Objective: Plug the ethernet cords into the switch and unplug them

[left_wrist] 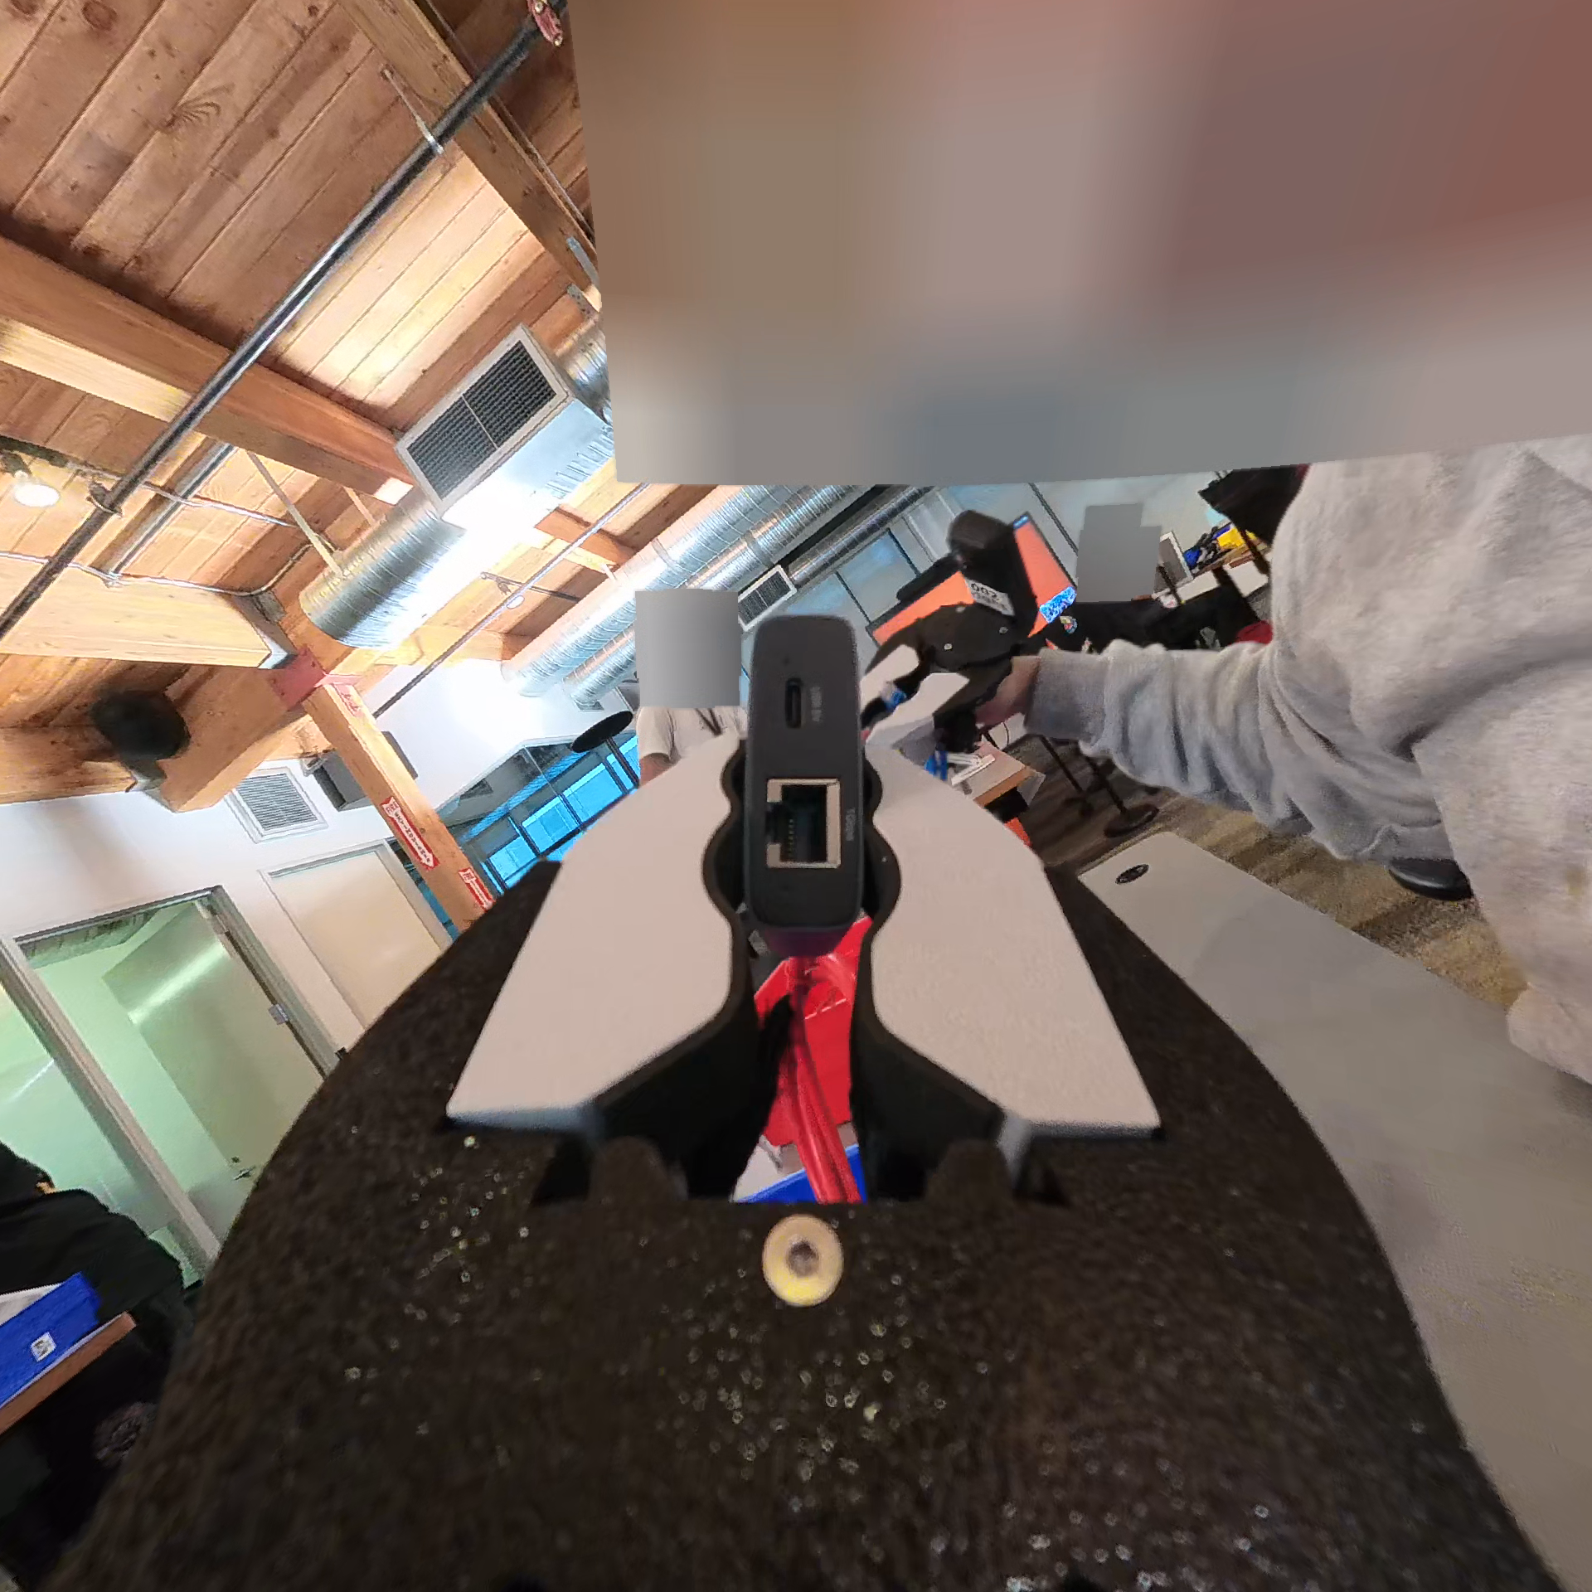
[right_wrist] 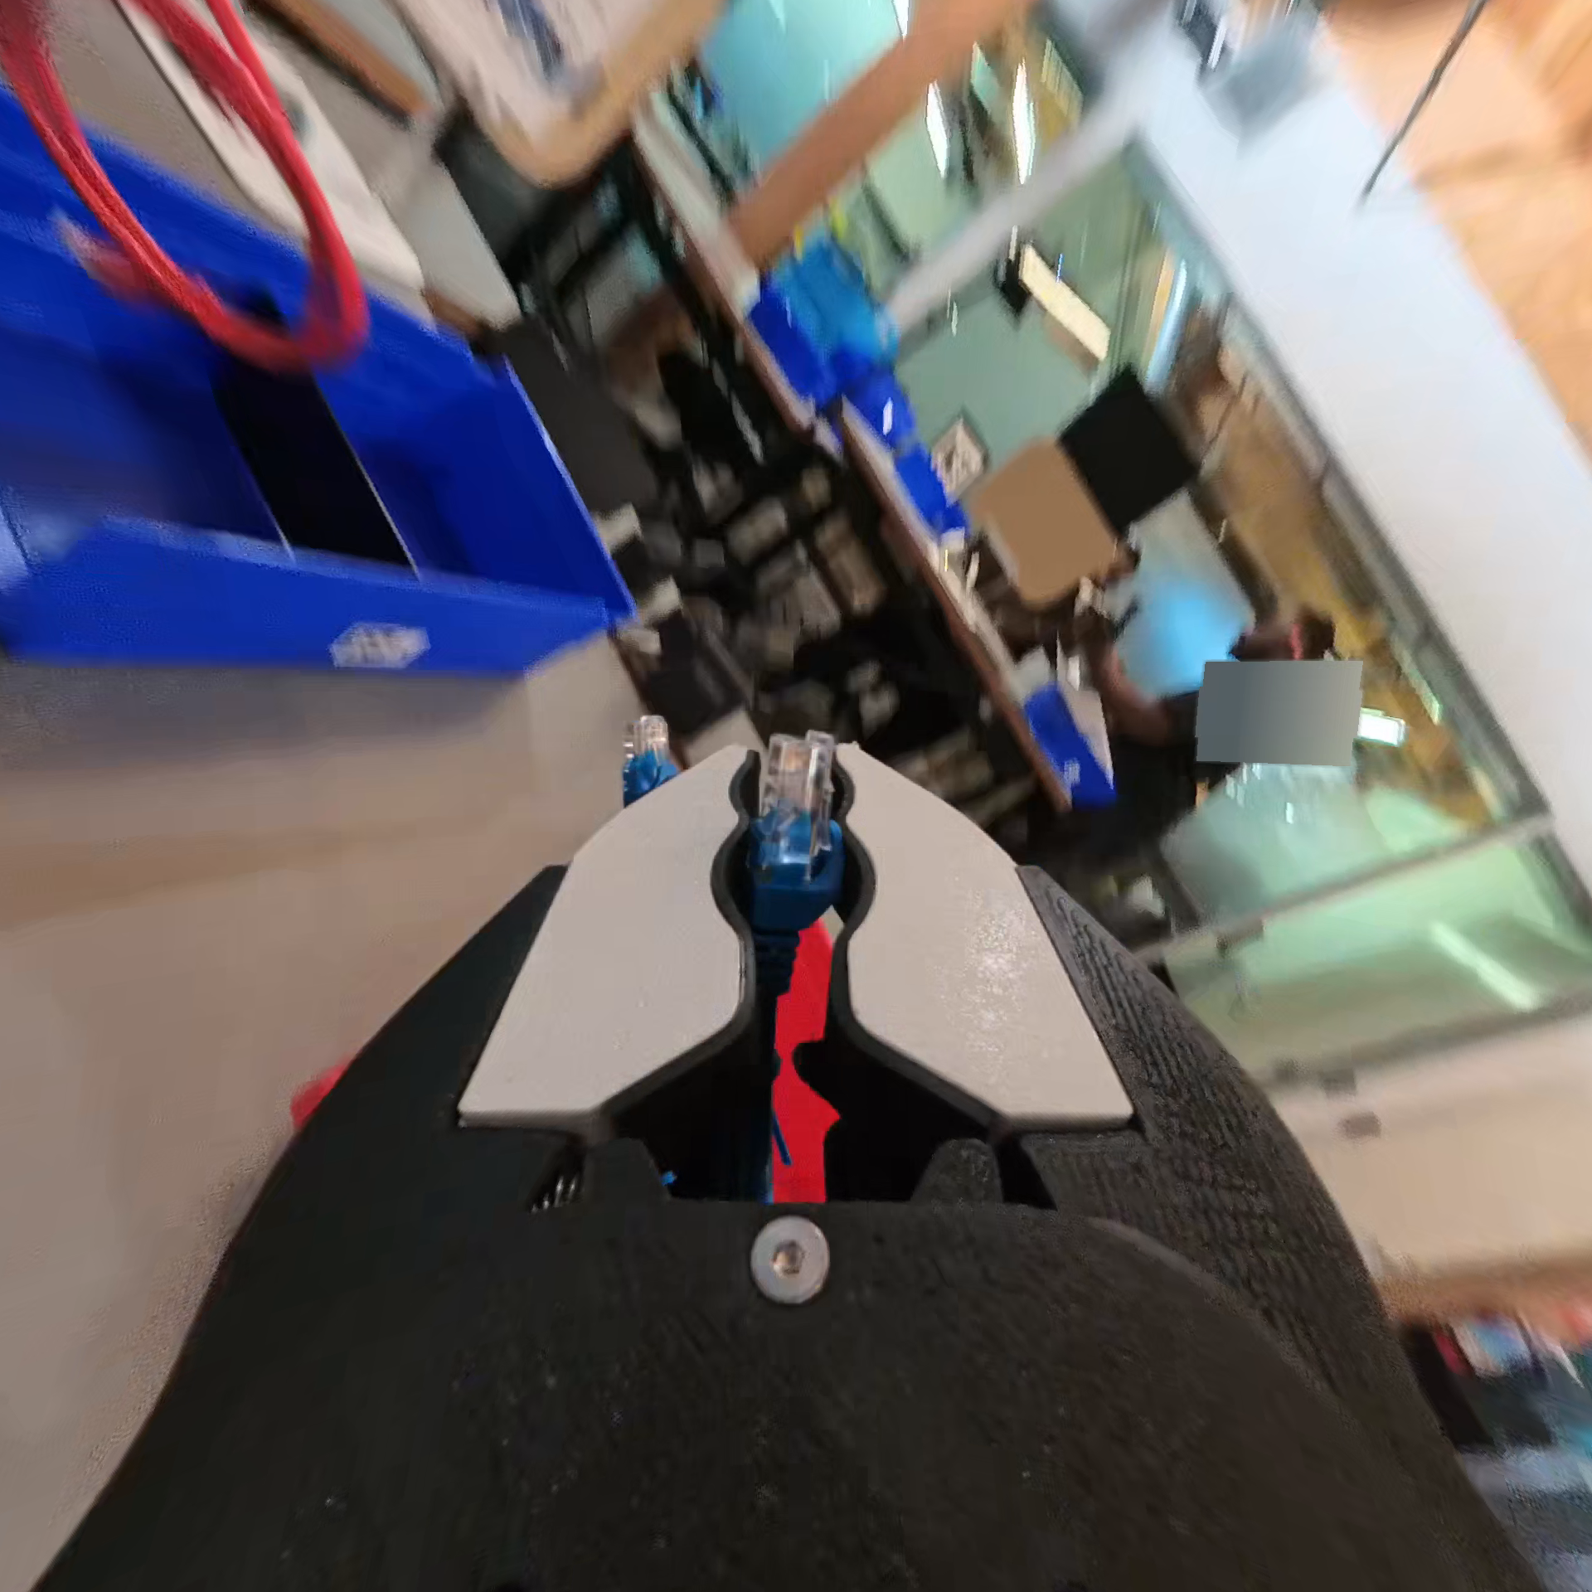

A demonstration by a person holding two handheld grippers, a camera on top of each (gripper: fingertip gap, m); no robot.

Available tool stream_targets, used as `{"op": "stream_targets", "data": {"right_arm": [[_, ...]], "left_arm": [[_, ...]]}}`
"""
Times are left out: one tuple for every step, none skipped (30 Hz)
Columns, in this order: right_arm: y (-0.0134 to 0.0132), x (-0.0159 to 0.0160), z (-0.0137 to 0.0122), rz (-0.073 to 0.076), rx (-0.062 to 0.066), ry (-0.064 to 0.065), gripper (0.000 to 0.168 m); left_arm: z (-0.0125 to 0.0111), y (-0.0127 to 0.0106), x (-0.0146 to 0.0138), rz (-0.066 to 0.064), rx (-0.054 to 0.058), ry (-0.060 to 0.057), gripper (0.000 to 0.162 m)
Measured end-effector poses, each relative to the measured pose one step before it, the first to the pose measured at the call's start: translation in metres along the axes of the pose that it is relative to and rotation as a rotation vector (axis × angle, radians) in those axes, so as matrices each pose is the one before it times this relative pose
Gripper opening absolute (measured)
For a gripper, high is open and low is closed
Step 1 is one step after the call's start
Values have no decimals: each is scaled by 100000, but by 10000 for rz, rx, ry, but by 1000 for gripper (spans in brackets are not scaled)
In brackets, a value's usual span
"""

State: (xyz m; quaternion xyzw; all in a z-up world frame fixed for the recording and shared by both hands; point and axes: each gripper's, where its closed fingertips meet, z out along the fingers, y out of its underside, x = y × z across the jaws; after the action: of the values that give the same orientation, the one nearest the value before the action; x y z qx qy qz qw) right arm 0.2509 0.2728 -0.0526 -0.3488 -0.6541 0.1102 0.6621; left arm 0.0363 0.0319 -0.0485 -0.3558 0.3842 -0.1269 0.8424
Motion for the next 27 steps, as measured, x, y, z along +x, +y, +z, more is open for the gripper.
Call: {"op": "stream_targets", "data": {"right_arm": [[1927,380,-406,13,-794,81,12],[1866,138,-133,55,-719,6,12],[1985,19,151,-4,-791,16,12],[1766,-69,435,-265,-685,116,12],[1279,-298,609,-286,-469,85,12],[1012,-442,723,-354,-440,64,12],[851,-435,812,-525,-433,154,12],[759,-630,885,-589,-423,79,13],[736,-879,957,-540,-455,-85,13],[614,-1105,980,-419,-419,-268,13],[450,-1263,967,-277,-336,-439,13],[281,-1163,921,-179,-225,-424,13],[136,-1032,835,-72,-129,-412,14],[117,-975,744,36,-115,-468,14],[111,-894,623,115,-148,-501,20],[97,-781,458,196,-165,-539,26],[80,-735,234,370,-188,-650,32],[-51,-501,22,584,-123,-627,39],[-82,-240,-193,702,-76,-552,49],[-119,109,-416,738,5,-375,55],[-164,348,-668,629,79,-238,57],[-270,473,-871,505,164,-125,61],[-480,591,-1050,452,253,-1,62],[-753,556,-1165,357,335,60,63],[-1002,341,-1171,208,419,57,62],[-1010,221,-1018,34,357,95,62],[-886,120,-818,-67,177,147,63]], "left_arm": [[40,56,59,50,-53,26,21],[31,80,78,34,-60,49,21],[24,98,56,21,-57,39,21],[27,82,11,12,-28,4,21],[5,60,15,-28,4,16,21],[3,56,28,-51,8,31,21],[-7,85,-1,-34,-4,5,21],[-15,97,9,-30,-19,6,21],[-20,98,-7,-36,-24,13,21],[-24,55,-25,-30,-2,-13,21],[-26,18,-15,-36,11,6,21],[-25,-2,-2,-33,4,13,21],[-18,-26,-16,4,5,-4,20],[-8,-29,17,6,-5,26,21],[-10,-13,27,12,-23,37,21],[-2,11,20,33,-32,19,21],[-6,50,37,32,-46,35,21],[-7,80,36,34,-59,30,21],[-15,117,-8,34,-60,10,21],[-14,134,19,9,-56,25,21],[-19,165,0,13,-51,11,21],[-29,172,-21,13,-56,1,21],[-26,182,-22,4,-65,3,21],[-16,169,-26,-15,-48,-1,21],[-31,126,-26,-24,-23,1,21],[-26,117,-38,-27,-22,-6,21],[-28,93,-49,-34,-8,-17,21]]}}
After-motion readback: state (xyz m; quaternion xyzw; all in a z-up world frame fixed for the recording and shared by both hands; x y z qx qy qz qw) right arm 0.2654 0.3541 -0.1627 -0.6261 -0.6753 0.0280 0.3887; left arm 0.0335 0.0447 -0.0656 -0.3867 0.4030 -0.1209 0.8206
